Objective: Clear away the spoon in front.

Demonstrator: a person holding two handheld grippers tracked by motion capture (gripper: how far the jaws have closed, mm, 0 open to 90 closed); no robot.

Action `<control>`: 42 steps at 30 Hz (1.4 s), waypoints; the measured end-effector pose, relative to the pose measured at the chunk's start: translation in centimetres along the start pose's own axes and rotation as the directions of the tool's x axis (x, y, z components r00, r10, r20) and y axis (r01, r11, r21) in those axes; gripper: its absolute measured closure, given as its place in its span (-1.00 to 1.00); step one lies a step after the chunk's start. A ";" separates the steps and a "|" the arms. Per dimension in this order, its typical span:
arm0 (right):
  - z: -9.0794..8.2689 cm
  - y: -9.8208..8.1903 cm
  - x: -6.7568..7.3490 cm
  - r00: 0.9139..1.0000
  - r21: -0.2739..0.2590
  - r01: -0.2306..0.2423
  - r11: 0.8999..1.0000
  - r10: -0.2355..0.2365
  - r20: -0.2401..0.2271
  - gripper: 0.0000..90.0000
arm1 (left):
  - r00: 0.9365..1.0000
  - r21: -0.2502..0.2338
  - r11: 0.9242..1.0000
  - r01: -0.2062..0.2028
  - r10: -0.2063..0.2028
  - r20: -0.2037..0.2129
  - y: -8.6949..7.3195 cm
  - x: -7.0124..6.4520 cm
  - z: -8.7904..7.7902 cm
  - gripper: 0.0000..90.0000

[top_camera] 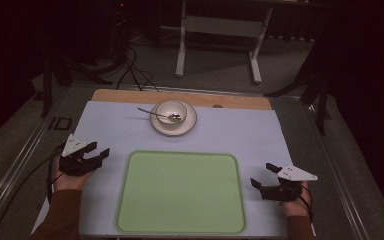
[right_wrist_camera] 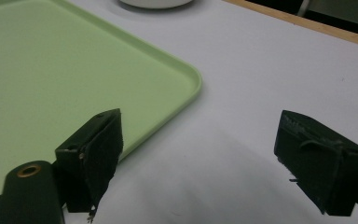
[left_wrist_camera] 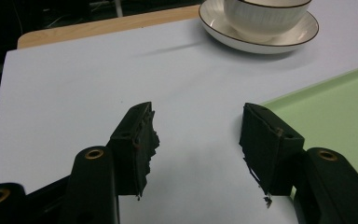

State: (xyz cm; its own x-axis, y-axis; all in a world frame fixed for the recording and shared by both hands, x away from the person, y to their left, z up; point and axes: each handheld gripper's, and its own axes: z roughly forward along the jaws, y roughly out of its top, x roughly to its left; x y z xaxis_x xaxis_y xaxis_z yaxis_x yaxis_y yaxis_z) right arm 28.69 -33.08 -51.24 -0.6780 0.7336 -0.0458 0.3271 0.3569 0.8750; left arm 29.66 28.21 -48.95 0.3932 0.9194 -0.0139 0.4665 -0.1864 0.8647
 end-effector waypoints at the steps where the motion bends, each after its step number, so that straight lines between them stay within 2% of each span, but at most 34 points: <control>1: 0.0 0.0 0.0 1.000 0.000 0.000 1.000 0.000 0.000 -0.66 | 1.000 0.000 1.000 0.000 0.000 0.000 0.0 0.0 0.0 -0.01; 14: 0.0 0.0 0.1 1.000 0.004 0.003 1.000 -0.003 -0.002 -0.66 | 1.000 -0.023 1.000 -0.008 0.008 0.006 1.9 -0.5 0.8 -0.04; 22: -0.1 0.0 0.1 1.000 0.001 0.004 1.000 -0.004 -0.002 -0.66 | 1.000 -0.008 1.000 -0.027 0.027 0.005 3.2 -0.9 1.6 -0.11; 42: 0.0 0.0 0.0 1.000 0.007 0.006 1.000 -0.005 -0.002 -0.66 | 0.998 -0.018 0.998 -0.054 0.055 0.029 6.0 -1.6 3.3 -0.14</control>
State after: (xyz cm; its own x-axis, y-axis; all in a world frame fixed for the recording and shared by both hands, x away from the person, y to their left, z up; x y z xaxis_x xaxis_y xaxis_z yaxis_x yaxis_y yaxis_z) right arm 28.63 -33.09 -51.25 -0.6814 0.7302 -0.0494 0.3278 0.3648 0.8715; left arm 34.41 24.48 -45.40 0.4411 0.8973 0.0186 0.4302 -0.2295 0.8731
